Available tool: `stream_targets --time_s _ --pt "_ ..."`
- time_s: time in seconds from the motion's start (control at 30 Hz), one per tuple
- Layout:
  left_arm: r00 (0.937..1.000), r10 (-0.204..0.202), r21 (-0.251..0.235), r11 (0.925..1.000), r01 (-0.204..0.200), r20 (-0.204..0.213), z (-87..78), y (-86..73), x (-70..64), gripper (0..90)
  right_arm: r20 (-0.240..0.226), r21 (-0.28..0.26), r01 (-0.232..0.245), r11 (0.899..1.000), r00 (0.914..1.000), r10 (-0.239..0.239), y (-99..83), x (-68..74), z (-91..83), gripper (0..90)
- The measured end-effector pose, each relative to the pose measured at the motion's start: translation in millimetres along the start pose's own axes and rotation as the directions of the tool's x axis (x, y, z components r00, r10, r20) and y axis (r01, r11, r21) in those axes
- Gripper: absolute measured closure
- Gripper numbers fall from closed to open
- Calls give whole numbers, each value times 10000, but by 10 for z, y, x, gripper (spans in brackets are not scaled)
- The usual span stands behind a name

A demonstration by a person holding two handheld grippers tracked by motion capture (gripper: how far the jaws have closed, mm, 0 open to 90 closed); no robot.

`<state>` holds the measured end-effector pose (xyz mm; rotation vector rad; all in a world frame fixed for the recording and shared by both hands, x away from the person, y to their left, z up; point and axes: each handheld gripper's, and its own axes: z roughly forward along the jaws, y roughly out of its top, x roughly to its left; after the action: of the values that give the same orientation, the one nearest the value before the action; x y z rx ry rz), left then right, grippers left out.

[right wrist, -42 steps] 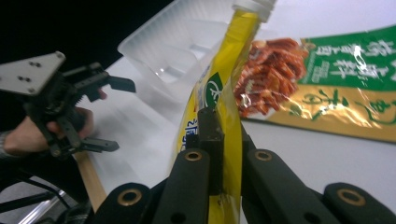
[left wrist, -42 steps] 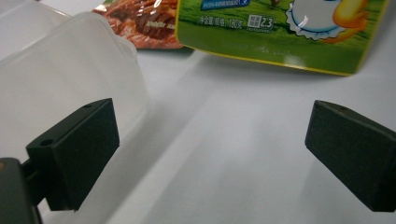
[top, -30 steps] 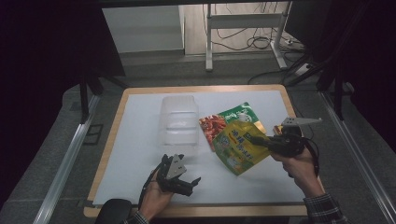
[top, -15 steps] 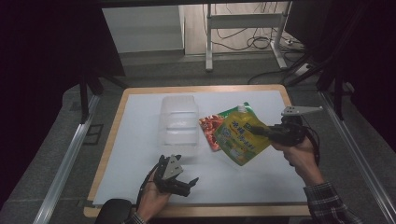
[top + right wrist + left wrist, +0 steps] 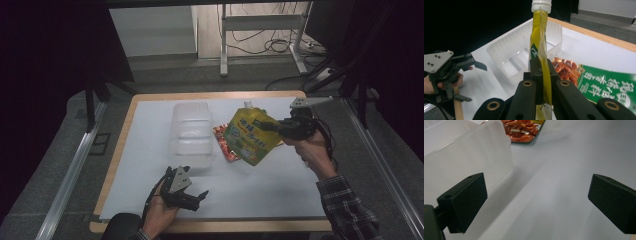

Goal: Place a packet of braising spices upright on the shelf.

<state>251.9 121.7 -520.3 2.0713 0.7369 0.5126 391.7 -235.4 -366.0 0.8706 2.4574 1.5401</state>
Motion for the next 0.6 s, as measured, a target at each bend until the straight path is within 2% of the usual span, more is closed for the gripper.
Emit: stream_targets --time_s 0.33,0.6 --pt "9994 -316 -26 9995 315 -122 -77 -33 51 18 18 -60 332 9994 9994 -332 247 -109 180 891" --pt "9990 -418 -60 9991 417 -158 -135 -54 76 16 36 -35 581 9983 9983 -581 452 -194 339 891"
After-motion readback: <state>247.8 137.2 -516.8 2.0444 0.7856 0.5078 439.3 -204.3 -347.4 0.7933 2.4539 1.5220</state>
